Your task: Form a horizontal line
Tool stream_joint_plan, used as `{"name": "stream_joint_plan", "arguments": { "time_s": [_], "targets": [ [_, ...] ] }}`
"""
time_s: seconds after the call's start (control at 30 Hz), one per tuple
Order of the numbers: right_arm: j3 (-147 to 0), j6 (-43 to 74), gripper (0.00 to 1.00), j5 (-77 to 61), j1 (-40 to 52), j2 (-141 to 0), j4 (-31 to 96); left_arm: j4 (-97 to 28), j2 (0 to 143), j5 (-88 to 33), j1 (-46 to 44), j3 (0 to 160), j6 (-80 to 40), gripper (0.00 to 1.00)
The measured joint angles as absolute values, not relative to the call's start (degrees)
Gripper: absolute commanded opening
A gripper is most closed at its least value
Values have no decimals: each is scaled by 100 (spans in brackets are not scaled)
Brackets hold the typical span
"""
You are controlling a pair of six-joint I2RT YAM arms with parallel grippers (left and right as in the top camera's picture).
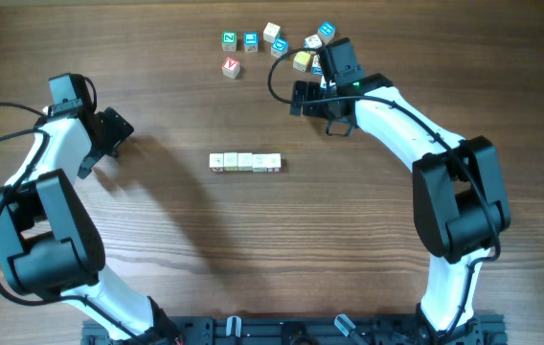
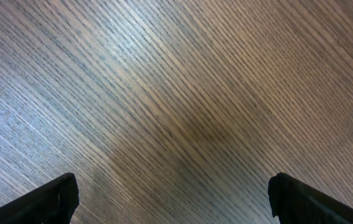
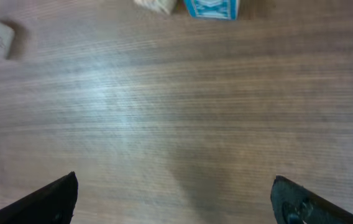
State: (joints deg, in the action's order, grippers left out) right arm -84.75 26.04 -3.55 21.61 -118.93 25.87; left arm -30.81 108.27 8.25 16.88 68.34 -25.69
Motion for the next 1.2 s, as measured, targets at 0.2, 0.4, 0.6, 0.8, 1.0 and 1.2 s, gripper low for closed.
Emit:
{"name": "stream_joint_plan", "arguments": {
  "time_s": [0.2, 0.4, 0.6, 0.8, 1.0, 1.2],
  "targets": [
    [-8473, 2604, 100, -355, 2161, -11893, 2394, -3081, 10827, 825, 1688, 6834, -2569, 100],
    [-8473, 2604, 100, -355, 2161, -11893, 2390, -3081, 10827, 825, 1688, 6834, -2569, 100],
    [-8475, 2604, 100, -355, 2161, -11893, 2390, -3081, 10827, 825, 1688, 6834, -2569, 100],
    [-8473, 2604, 99, -355, 2161, -11893, 2386, -3103, 9953, 823, 1691, 6796, -2569, 100],
    [-8473, 2604, 100, -355, 2161, -11893, 2383, -3085, 7467, 829, 1691, 6805, -2569, 100],
    [-8473, 2604, 100, -355, 2161, -11893, 2370, -3085, 6007, 827, 1691, 6810, -2587, 100]
  ]
}}
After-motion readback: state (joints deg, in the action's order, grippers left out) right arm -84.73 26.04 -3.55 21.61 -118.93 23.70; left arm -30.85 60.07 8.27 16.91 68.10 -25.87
